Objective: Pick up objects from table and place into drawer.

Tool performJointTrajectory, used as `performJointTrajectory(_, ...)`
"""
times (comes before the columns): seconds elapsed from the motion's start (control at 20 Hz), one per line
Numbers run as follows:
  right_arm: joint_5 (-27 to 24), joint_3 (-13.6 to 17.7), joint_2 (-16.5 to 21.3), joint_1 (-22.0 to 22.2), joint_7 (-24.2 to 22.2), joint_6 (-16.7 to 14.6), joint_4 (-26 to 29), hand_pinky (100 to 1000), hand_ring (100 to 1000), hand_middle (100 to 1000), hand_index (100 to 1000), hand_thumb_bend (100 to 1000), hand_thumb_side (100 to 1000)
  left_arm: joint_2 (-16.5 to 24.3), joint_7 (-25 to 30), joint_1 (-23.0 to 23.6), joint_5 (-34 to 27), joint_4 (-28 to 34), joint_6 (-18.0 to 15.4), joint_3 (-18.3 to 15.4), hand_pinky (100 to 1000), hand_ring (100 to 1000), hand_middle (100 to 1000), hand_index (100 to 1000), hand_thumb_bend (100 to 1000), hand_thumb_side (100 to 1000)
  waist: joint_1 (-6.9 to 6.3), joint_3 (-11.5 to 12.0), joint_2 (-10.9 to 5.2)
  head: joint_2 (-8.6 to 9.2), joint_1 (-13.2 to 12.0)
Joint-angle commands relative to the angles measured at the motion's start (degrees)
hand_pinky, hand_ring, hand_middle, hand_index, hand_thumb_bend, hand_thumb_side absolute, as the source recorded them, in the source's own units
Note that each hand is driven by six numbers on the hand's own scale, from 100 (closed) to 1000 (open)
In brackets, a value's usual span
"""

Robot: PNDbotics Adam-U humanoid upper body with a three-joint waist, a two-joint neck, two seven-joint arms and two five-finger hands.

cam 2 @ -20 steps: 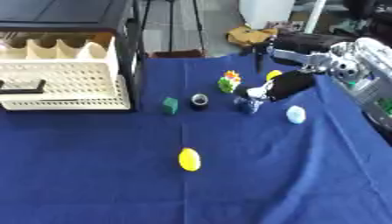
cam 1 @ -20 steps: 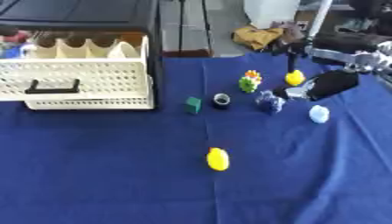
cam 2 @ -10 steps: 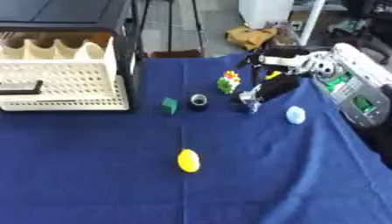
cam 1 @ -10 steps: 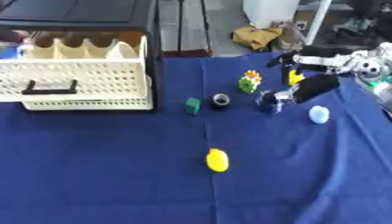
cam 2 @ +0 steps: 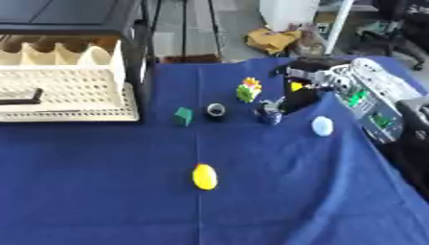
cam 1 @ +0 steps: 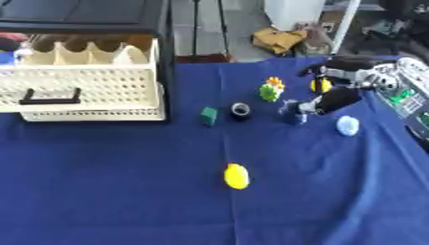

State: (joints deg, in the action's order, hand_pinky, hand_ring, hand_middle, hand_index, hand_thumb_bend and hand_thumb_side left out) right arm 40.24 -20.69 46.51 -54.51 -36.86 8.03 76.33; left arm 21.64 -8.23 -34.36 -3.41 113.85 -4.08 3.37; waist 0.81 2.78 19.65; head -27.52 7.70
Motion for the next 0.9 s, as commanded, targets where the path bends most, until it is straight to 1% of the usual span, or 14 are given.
performJointTrajectory(0.05, 1.3, 0.9, 0.7, -0.5, 0.0, -0.7, -0.7, 761, 874, 556, 969, 450, 730, 0.4, -0.1, -0.8, 0.0, 0.7, 0.2, 0.1, 633, 772, 755, 902, 100, 1000, -0.12, 0.0, -1.02, 0.68, 0.2)
performJointTrajectory(0.2, 2.0, 0.8, 0.2, -0.3, 0.0, -1.0, -1.3, 759, 873, 555, 961, 430, 739, 0.2, -0.1, -0.8, 0.0, 0.7, 0.2, 0.1, 630, 770, 753, 899, 100, 1000, -0.28, 0.0, -0.87, 0.86, 0.3)
performJointTrajectory(0.45, 2.4, 1.0, -0.9, -0.2, 0.6, -0.5, -2.8, 758, 872, 535, 942, 424, 758, 0.0, -0.1, -0.8, 0.0, 0.7, 0.3, 0.2, 625, 768, 752, 897, 100, 1000, -0.41, 0.3, -0.57, 1.29, 0.6)
performJointTrajectory(0.7, 4.0, 1.8, -2.3, -0.3, 3.0, 1.0, -5.2, 749, 866, 515, 927, 408, 767, -0.4, 0.1, -0.8, 0.1, 0.7, 0.2, 0.4, 624, 768, 752, 895, 100, 1000, -0.5, 1.0, -0.16, 2.05, 1.1)
performJointTrajectory(0.9, 5.2, 2.3, -3.0, -0.2, 4.4, 1.3, -7.3, 746, 864, 512, 924, 403, 750, -0.6, 0.4, -0.8, 0.1, 0.7, 0.0, 0.4, 623, 778, 752, 894, 100, 1000, -0.61, 1.4, 0.29, 2.59, 1.7)
